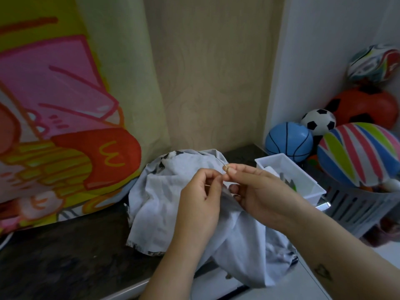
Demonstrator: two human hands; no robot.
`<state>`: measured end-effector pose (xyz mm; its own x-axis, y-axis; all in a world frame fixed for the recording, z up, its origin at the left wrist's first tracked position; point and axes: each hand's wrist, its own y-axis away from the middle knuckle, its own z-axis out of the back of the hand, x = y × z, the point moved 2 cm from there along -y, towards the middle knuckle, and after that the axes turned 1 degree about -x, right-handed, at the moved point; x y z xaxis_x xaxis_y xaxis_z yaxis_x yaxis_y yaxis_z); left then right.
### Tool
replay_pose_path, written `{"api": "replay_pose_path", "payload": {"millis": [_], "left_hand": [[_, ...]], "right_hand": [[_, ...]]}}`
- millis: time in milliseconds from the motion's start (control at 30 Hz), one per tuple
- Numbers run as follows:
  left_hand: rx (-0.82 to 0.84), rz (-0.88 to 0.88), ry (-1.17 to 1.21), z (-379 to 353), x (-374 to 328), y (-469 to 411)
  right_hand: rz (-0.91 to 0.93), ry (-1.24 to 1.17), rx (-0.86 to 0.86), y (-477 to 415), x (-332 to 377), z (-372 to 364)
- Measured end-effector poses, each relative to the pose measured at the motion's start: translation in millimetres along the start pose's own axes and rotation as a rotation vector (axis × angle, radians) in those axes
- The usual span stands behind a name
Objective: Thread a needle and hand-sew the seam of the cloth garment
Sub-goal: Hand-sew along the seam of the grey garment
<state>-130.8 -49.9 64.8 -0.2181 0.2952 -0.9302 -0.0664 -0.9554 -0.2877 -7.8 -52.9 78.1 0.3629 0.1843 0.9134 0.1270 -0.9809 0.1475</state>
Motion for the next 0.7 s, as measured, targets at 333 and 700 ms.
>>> {"api": "replay_pose_path", "payload": {"millis": [333,700], "left_hand": [[0.034,-0.059,-0.173,-1.6,2.4,0.9],[0.066,-0.024,-0.131,-2.7,3.2,-0.2]], "right_hand": [[0.076,0.488,0.0,4.8,13.2,5.1],[0.148,0.546,-0.025,8.8,16.0,0.6]]}}
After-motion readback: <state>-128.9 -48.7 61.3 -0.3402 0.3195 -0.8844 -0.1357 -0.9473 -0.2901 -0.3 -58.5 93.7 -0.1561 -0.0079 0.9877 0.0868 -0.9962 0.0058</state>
